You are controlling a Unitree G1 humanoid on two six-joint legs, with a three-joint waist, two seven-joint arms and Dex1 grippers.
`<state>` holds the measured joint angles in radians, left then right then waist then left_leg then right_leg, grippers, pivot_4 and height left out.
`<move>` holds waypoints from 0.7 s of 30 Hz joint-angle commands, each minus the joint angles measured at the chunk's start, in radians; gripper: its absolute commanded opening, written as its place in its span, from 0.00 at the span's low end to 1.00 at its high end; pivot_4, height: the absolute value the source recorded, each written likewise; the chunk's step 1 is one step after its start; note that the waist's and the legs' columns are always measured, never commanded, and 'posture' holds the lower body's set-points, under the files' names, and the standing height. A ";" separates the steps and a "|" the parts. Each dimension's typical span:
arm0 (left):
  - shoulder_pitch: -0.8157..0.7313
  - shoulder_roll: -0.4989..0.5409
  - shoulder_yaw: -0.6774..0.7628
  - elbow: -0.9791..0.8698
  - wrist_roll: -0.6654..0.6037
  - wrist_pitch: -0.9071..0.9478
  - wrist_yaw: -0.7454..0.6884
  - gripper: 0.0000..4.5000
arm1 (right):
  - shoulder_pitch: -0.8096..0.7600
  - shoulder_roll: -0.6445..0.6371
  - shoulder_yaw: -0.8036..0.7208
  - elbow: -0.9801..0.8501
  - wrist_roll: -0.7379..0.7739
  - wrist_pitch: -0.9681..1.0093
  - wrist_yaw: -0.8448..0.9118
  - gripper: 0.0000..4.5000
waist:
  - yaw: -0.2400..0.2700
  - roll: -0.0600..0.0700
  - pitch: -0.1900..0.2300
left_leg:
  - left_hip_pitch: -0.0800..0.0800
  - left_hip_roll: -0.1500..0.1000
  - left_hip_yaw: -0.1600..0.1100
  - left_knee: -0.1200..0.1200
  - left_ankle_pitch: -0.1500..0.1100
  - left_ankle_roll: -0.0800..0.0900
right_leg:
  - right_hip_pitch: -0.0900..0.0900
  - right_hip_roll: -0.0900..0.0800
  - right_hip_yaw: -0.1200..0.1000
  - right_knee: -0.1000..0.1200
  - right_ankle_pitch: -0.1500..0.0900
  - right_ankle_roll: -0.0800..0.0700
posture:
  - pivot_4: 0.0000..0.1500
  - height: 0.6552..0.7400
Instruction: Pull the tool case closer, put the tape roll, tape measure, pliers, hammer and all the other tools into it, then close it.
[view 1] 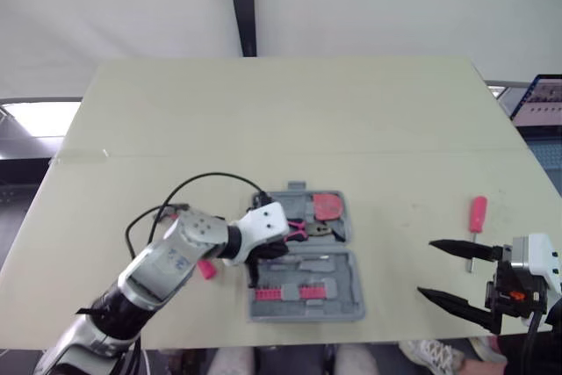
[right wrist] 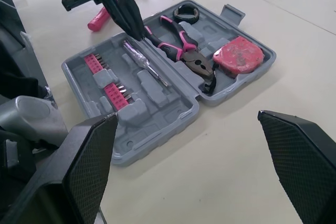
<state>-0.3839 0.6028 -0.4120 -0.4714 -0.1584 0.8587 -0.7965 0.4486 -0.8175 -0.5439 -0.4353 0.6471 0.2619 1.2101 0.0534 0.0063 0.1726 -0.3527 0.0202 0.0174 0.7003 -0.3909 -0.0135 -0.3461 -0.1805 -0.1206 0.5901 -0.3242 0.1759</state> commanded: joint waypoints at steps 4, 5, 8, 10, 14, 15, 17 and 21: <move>0.110 -0.010 0.061 0.059 -0.005 -0.312 -0.021 0.04 | 0.011 0.003 -0.033 -0.011 0.015 -0.012 0.012 1.00 | 0.002 0.000 0.000 | 0.001 0.000 0.000 0.000 0.000 0.000 | 0.001 0.000 0.000 0.000 0.000 0.000 | 1.00 1.00; 0.119 -0.022 0.048 0.079 0.010 -0.346 -0.011 0.04 | 0.013 0.003 -0.035 -0.008 0.014 -0.013 0.014 1.00 | 0.000 0.000 0.000 | 0.001 0.000 0.000 0.000 0.000 0.000 | 0.001 0.000 0.000 0.000 0.000 0.000 | 1.00 1.00; 0.123 -0.062 0.012 0.122 0.049 -0.406 0.017 0.04 | 0.019 0.004 -0.040 -0.005 0.014 -0.014 0.016 1.00 | 0.002 0.001 0.000 | 0.001 0.000 0.000 0.000 0.000 0.000 | 0.001 0.000 0.000 0.000 0.000 0.000 | 1.00 1.00; 0.119 -0.083 -0.009 0.149 0.074 -0.432 0.022 0.04 | 0.021 0.003 -0.044 -0.005 0.016 -0.013 0.015 1.00 | 0.000 0.001 0.000 | 0.001 -0.001 0.000 0.000 0.000 0.000 | 0.001 0.000 0.000 0.000 0.000 0.000 | 1.00 1.00; 0.116 -0.102 -0.035 0.199 0.120 -0.475 0.027 0.04 | 0.031 0.003 -0.056 -0.011 0.018 -0.012 0.016 1.00 | -0.002 0.001 -0.001 | 0.001 0.000 0.000 0.000 0.000 0.000 | 0.001 0.000 0.000 0.000 0.000 0.000 | 1.00 1.00; 0.115 -0.103 -0.039 0.211 0.129 -0.480 0.028 0.04 | 0.033 0.003 -0.058 -0.012 0.019 -0.011 0.015 1.00 | -0.001 0.001 -0.001 | 0.001 -0.001 0.000 0.000 0.000 0.000 | 0.001 0.000 0.000 0.000 0.000 0.000 | 1.00 1.00; 0.113 -0.104 -0.040 0.229 0.143 -0.495 0.027 0.04 | 0.038 0.002 -0.064 -0.016 0.021 -0.010 0.013 1.00 | -0.001 0.001 -0.001 | 0.001 0.000 0.000 0.000 0.000 0.000 | 0.001 0.000 0.000 0.000 0.000 0.000 | 1.00 1.00; 0.117 -0.103 -0.030 0.244 0.150 -0.501 0.020 0.04 | 0.047 0.002 -0.073 -0.022 0.024 -0.007 0.011 1.00 | 0.000 0.001 -0.001 | 0.001 -0.001 0.000 0.000 0.000 0.000 | 0.001 0.000 0.000 0.000 0.000 0.000 | 1.00 1.00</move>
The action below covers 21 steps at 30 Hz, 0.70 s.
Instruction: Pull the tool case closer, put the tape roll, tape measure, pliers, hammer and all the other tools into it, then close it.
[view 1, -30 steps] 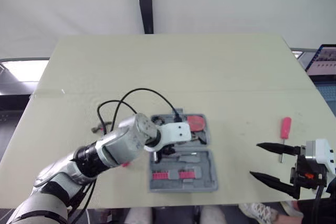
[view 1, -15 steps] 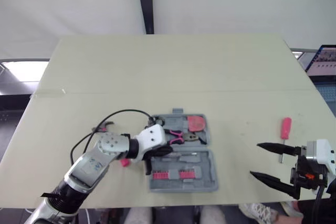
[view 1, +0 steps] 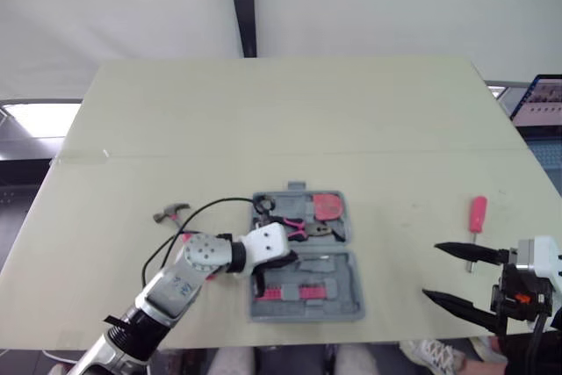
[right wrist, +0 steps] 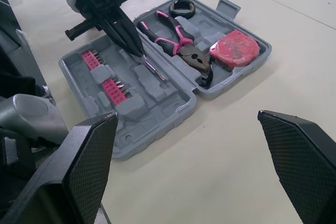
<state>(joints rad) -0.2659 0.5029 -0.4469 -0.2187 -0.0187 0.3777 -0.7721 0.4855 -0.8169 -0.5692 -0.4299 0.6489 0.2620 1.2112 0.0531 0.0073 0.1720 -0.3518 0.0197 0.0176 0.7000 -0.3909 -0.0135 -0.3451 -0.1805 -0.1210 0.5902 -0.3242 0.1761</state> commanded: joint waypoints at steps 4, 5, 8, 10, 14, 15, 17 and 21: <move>0.003 0.004 0.002 0.008 0.026 -0.021 -0.009 0.04 | 0.015 0.002 -0.051 -0.028 0.022 -0.006 0.009 1.00 | 0.000 0.000 0.000 | 0.000 0.000 0.000 0.000 0.000 0.000 | 0.000 0.000 0.000 0.000 0.000 0.000 | 1.00 1.00; 0.004 0.002 0.003 0.010 0.029 -0.019 -0.008 0.04 | 0.015 0.002 -0.052 -0.029 0.023 -0.005 0.009 1.00 | 0.000 0.000 0.000 | 0.000 0.000 0.000 0.000 0.000 0.000 | 0.000 0.000 0.000 0.000 0.000 0.000 | 1.00 1.00; 0.000 0.000 -0.008 0.018 0.040 -0.007 -0.015 0.04 | 0.012 0.001 -0.054 -0.029 0.023 -0.002 0.008 1.00 | 0.000 0.000 0.000 | 0.000 0.000 0.000 0.000 0.000 0.000 | 0.000 0.000 0.000 0.000 0.000 0.000 | 1.00 1.00; -0.002 0.000 -0.017 0.020 0.048 0.009 -0.018 0.04 | 0.009 -0.001 -0.055 -0.029 0.024 0.000 0.007 1.00 | 0.000 0.000 0.000 | 0.000 0.000 0.000 0.000 0.000 0.000 | 0.000 0.000 0.000 0.000 0.000 0.000 | 1.00 1.00; -0.005 -0.001 -0.042 0.027 0.063 0.029 -0.026 0.04 | 0.008 -0.002 -0.057 -0.030 0.023 0.001 0.007 1.00 | 0.000 0.000 0.000 | 0.001 0.000 0.000 0.000 0.000 0.000 | 0.001 0.000 0.000 0.000 0.000 0.000 | 1.00 1.00; -0.005 -0.003 -0.047 0.028 0.066 0.035 -0.026 0.04 | 0.009 -0.002 -0.057 -0.030 0.023 0.001 0.007 1.00 | 0.001 0.000 0.000 | 0.001 0.000 0.000 0.000 0.000 0.000 | 0.001 0.000 0.000 0.000 0.000 0.000 | 1.00 1.00; -0.006 -0.008 -0.057 0.029 0.068 0.051 -0.029 0.04 | 0.009 -0.003 -0.058 -0.032 0.023 0.003 0.006 1.00 | 0.001 0.001 -0.001 | 0.001 0.000 0.000 0.000 0.000 0.000 | 0.001 0.000 0.000 0.000 0.000 0.000 | 1.00 1.00; -0.015 -0.011 -0.081 0.039 0.086 0.084 -0.035 0.04 | 0.010 -0.005 -0.063 -0.035 0.025 0.006 0.006 1.00 | 0.001 0.002 -0.002 | 0.001 0.000 0.000 0.000 0.000 0.000 | 0.002 0.000 0.000 0.000 0.000 0.000 | 1.00 1.00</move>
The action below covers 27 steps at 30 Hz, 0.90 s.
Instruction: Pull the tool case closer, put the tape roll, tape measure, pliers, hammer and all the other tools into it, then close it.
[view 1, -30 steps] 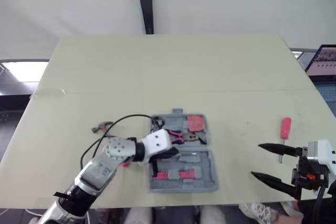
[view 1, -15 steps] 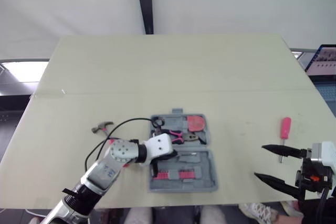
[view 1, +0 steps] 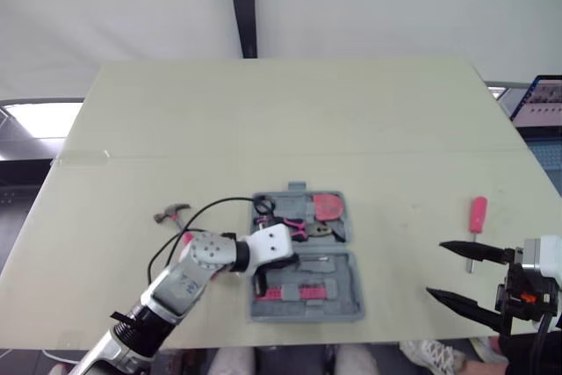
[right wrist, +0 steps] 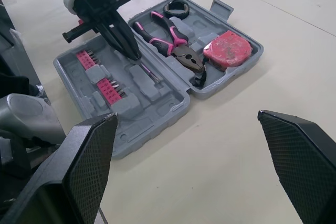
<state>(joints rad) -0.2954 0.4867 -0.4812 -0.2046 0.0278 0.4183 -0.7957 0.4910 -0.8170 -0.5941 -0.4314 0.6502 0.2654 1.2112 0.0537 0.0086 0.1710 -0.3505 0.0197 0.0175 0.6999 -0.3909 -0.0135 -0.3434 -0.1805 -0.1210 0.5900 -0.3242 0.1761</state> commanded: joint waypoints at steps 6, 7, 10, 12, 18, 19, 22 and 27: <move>0.010 -0.009 -0.050 0.041 0.035 0.113 -0.009 0.04 | 0.012 -0.005 -0.050 -0.038 0.026 0.009 0.007 1.00 | 0.002 0.005 -0.005 | 0.001 0.000 0.000 0.000 0.000 0.000 | 0.002 0.000 0.000 0.000 0.000 0.000 | 1.00 1.00; 0.010 -0.008 -0.052 0.041 0.036 0.116 -0.010 0.04 | 0.013 -0.005 -0.051 -0.039 0.027 0.009 0.008 1.00 | 0.002 0.005 -0.006 | 0.001 0.000 0.000 0.000 0.000 0.000 | 0.002 0.000 0.000 -0.001 0.000 0.000 | 1.00 1.00; 0.021 0.008 -0.072 0.035 0.051 0.117 -0.020 0.04 | 0.014 -0.005 -0.055 -0.040 0.028 0.011 0.009 1.00 | 0.001 0.005 -0.007 | 0.003 0.000 0.000 -0.001 0.000 0.000 | 0.003 0.000 0.000 -0.001 0.000 0.000 | 1.00 1.00; 0.024 0.012 -0.080 0.030 0.058 0.120 -0.020 0.04 | 0.015 -0.005 -0.057 -0.041 0.030 0.013 0.009 1.00 | 0.001 0.005 -0.007 | 0.004 0.000 0.000 -0.001 0.000 0.000 | 0.004 0.000 0.000 -0.001 0.000 0.000 | 1.00 1.00; 0.034 0.017 -0.106 0.036 0.089 0.113 -0.016 0.04 | 0.016 -0.002 -0.060 -0.047 0.030 0.018 0.008 1.00 | 0.001 0.006 -0.009 | 0.007 0.000 0.000 -0.003 0.000 0.000 | 0.006 0.000 0.001 -0.002 0.000 0.000 | 1.00 1.00; 0.037 0.014 -0.105 0.039 0.089 0.115 -0.015 0.04 | 0.016 -0.002 -0.061 -0.048 0.030 0.019 0.008 1.00 | 0.001 0.006 -0.009 | 0.007 0.000 0.000 -0.003 0.000 0.000 | 0.006 0.000 0.001 -0.002 0.000 0.000 | 1.00 1.00; 0.044 0.005 -0.099 0.049 0.087 0.119 -0.009 0.04 | 0.015 -0.002 -0.060 -0.049 0.029 0.021 0.006 1.00 | 0.001 0.006 -0.011 | 0.007 0.000 0.000 -0.003 0.000 0.000 | 0.007 0.000 0.001 -0.002 0.000 0.000 | 1.00 1.00; 0.049 0.001 -0.103 0.078 0.088 0.105 -0.007 0.04 | 0.007 -0.005 -0.055 -0.049 0.028 0.024 0.001 1.00 | 0.001 0.006 -0.012 | 0.008 0.000 0.000 -0.003 0.000 0.000 | 0.008 0.000 0.001 -0.002 0.000 0.000 | 1.00 1.00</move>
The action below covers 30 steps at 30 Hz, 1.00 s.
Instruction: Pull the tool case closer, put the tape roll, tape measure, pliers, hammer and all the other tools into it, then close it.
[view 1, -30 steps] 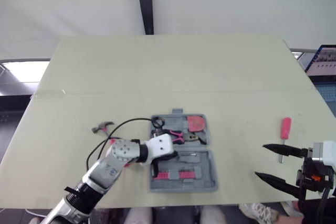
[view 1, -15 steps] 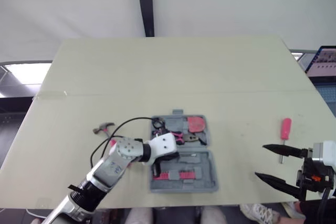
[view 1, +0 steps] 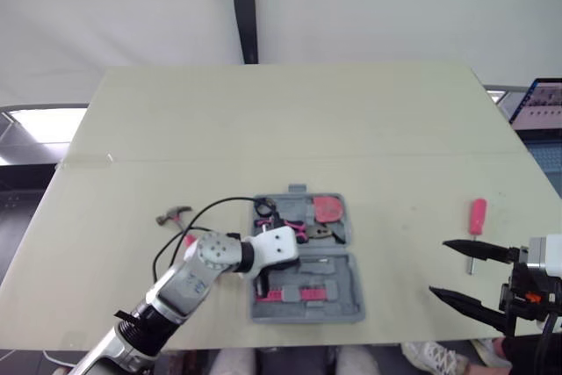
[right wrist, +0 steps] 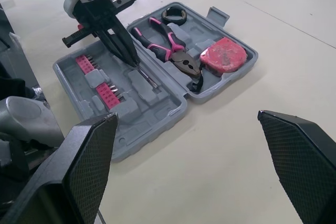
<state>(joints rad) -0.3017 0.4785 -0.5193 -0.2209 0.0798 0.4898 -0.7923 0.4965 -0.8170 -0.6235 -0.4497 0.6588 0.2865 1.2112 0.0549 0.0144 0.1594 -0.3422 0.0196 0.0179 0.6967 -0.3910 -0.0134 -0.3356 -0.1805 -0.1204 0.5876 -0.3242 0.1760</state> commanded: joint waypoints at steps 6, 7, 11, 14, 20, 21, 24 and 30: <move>0.063 0.006 -0.071 0.119 0.038 0.023 -0.011 0.04 | -0.004 -0.007 -0.023 -0.030 0.017 0.007 0.001 1.00 | 0.000 0.001 -0.001 | 0.007 0.000 0.000 -0.003 0.000 0.000 | 0.007 0.000 0.000 -0.003 0.000 0.000 | 1.00 1.00; 0.064 0.005 -0.071 0.121 0.038 0.023 -0.011 0.04 | -0.005 -0.007 -0.023 -0.030 0.017 0.007 0.002 1.00 | 0.000 0.001 -0.001 | 0.008 0.000 0.000 -0.003 0.000 0.000 | 0.009 0.000 0.000 -0.004 0.000 0.000 | 1.00 1.00; 0.071 0.000 -0.070 0.137 0.037 0.019 -0.011 0.04 | -0.007 -0.007 -0.023 -0.030 0.016 0.009 0.001 1.00 | 0.001 0.002 -0.003 | 0.009 0.000 -0.002 -0.004 0.000 0.000 | 0.010 0.000 0.000 -0.005 0.000 0.000 | 1.00 1.00; 0.076 0.001 -0.077 0.149 0.042 0.013 -0.013 0.04 | -0.007 -0.006 -0.024 -0.029 0.015 0.009 0.001 1.00 | 0.001 0.003 -0.003 | 0.009 0.000 -0.002 -0.004 0.000 0.000 | 0.011 0.000 0.000 -0.005 0.000 0.000 | 1.00 1.00; 0.087 -0.010 -0.080 0.179 0.042 0.008 -0.011 0.04 | -0.011 -0.007 -0.023 -0.026 0.015 0.008 0.002 1.00 | 0.000 0.005 -0.005 | 0.009 -0.001 -0.002 -0.004 0.000 0.000 | 0.011 0.000 -0.001 -0.006 0.000 0.000 | 1.00 1.00; 0.089 -0.011 -0.080 0.180 0.042 0.006 -0.010 0.04 | -0.011 -0.007 -0.024 -0.026 0.016 0.008 0.002 1.00 | 0.000 0.005 -0.005 | 0.009 -0.001 -0.002 -0.004 0.000 0.000 | 0.012 0.000 -0.001 -0.006 0.000 0.000 | 1.00 1.00; 0.092 -0.015 -0.075 0.184 0.041 -0.003 -0.005 0.04 | -0.014 -0.008 -0.021 -0.024 0.015 0.008 0.002 1.00 | 0.000 0.004 -0.006 | 0.009 -0.001 -0.002 -0.005 0.000 0.000 | 0.012 0.000 -0.001 -0.007 0.000 0.000 | 1.00 1.00; 0.112 -0.030 0.038 0.107 -0.013 -0.027 0.036 0.04 | -0.027 -0.009 -0.007 -0.016 0.012 0.006 0.004 1.00 | -0.003 0.007 -0.007 | 0.010 -0.001 -0.003 -0.005 0.000 0.000 | 0.013 0.000 -0.001 -0.008 0.000 0.000 | 1.00 1.00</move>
<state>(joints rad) -0.2426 0.4326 -0.4795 -0.1640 0.0582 0.4332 -0.7672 0.4765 -0.8174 -0.6223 -0.4494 0.6582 0.2937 1.2111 0.0515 0.0212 0.1519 -0.3327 0.0191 0.0155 0.6912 -0.3912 -0.0131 -0.3229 -0.1804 -0.1209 0.5793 -0.3242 0.1761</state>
